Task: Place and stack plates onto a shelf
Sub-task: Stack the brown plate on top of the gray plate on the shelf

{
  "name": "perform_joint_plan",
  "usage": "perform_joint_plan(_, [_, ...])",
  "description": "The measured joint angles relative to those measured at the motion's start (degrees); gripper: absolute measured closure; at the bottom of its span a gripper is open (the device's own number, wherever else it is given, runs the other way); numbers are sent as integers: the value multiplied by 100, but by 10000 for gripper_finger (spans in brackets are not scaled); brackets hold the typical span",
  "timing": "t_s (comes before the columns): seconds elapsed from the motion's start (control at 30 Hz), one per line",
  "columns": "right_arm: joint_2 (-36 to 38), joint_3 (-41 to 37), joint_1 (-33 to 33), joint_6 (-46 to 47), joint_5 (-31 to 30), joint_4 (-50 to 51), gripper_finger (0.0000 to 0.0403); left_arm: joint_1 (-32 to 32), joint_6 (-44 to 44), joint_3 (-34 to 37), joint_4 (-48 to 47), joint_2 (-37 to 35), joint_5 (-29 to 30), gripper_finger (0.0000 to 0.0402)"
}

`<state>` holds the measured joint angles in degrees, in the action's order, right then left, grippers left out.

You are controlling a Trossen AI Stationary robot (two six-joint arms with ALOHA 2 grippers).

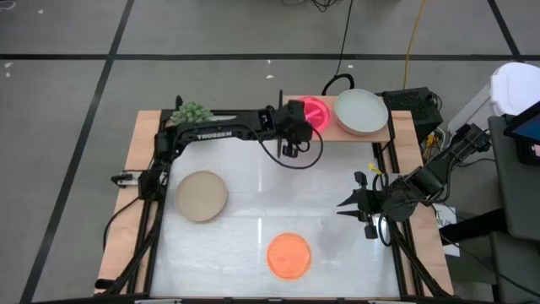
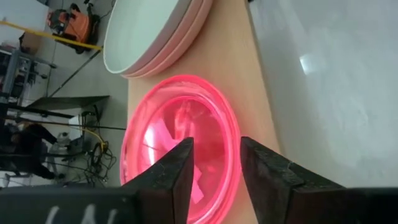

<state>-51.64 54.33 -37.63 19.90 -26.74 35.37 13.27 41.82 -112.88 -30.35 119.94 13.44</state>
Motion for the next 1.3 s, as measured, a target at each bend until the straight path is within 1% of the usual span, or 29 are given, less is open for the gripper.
perform_joint_plan(0.13, [1,0,0,0,0,1,326,-118,-151,0,-140,-21,48,255])
perform_joint_plan(0.27, [-4,0,0,2,0,1,326,-344,-434,-9,-508,-211,49,254])
perform_joint_plan(0.37, [-22,1,0,2,2,6,326,-525,-632,-13,-999,-359,-156,254])
perform_joint_plan(0.43, [-77,1,0,2,22,7,326,-636,-828,-9,-1479,-448,-435,254])
perform_joint_plan(0.53, [-196,2,0,-6,80,-13,326,-828,-1173,-9,-1909,-597,-911,254])
perform_joint_plan(0.6, [-272,2,0,-15,151,-83,326,-983,-1401,-9,-2149,-667,-1105,254])
perform_joint_plan(0.83, [-360,2,0,-38,155,-220,326,-1604,-2121,2,-3165,-703,-1125,254])
perform_joint_plan(0.97, [-362,2,0,-23,192,-219,326,-2052,-2881,4,-3944,-699,-1023,254])
perform_joint_plan(1.07, [-369,2,0,-96,297,-220,326,-2444,-3420,182,-4139,-708,-673,254])
perform_joint_plan(1.17, [-394,2,0,-115,306,-215,326,-2809,-3939,640,-4286,-803,-297,254])
perform_joint_plan(1.3, [-430,2,0,-127,323,-216,326,-3147,-4711,1352,-4275,-1020,187,254])
